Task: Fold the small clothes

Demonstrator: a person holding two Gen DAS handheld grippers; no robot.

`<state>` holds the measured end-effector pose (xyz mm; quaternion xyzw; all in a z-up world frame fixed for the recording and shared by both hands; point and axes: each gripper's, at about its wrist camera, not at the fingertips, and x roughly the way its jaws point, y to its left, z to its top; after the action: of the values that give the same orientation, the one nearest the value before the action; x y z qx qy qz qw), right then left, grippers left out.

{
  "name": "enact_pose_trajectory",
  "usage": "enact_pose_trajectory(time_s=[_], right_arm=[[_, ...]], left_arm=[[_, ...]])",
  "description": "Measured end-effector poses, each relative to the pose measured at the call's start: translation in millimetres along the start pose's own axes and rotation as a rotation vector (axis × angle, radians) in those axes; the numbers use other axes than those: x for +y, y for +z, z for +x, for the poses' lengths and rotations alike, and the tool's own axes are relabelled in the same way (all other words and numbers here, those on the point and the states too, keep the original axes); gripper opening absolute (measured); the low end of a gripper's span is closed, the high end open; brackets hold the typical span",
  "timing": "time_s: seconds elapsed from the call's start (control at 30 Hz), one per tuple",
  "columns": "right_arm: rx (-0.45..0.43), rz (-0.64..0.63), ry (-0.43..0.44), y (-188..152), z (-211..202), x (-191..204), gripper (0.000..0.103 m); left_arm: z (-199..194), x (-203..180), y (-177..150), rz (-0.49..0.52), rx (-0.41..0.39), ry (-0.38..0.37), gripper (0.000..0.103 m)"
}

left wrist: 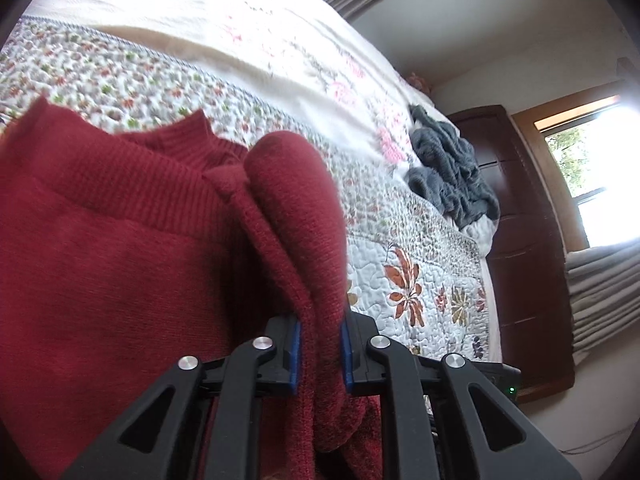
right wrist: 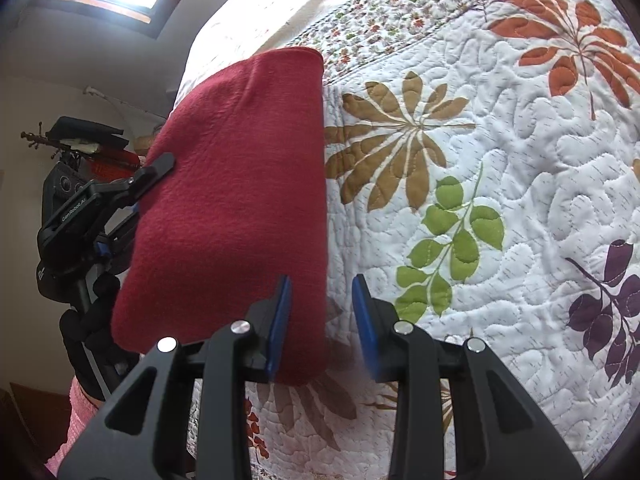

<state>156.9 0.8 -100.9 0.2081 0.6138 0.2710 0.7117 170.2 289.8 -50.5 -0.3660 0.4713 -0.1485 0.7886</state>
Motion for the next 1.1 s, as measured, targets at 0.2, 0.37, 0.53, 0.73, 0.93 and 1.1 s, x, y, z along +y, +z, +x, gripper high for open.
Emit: enact_pose_trajectory(time_s=[0.2,0.37,0.53,0.73,0.93,1.1], right_arm=[[0.016,-0.036,-0.011,0.8,13.7,14.5,0.032],[0.036,-0.067,-0.012,-1.2,25.1,29.4,0.032],[0.059,-0.104,-0.009,-4.9,38.2,46.1,0.032],[0.092,-0.15,-0.012,-10.3,51.7,65.9,0.032],[0.115,-0.198,-0.023,-13.9,58.3,80.2,0.035],[0.137,-0.204,-0.025,-16.4,69.1,87.5,0.035]], left_arm=[[-42.2,10.3,3.8,0.012,-0.055,-0.009,0.015],[-89.3,25.9,13.4,0.013,-0.127,0.006,0.015],[-124.6,61.1,25.6,-0.015,-0.159,0.068,0.015],[-137.9,97.7,21.4,-0.049,-0.162,0.082,0.015],[-147.1,143.2,10.5,-0.105,-0.175,0.122,0.015],[-132.4,185.3,1.4,-0.177,-0.132,0.176,0.016]])
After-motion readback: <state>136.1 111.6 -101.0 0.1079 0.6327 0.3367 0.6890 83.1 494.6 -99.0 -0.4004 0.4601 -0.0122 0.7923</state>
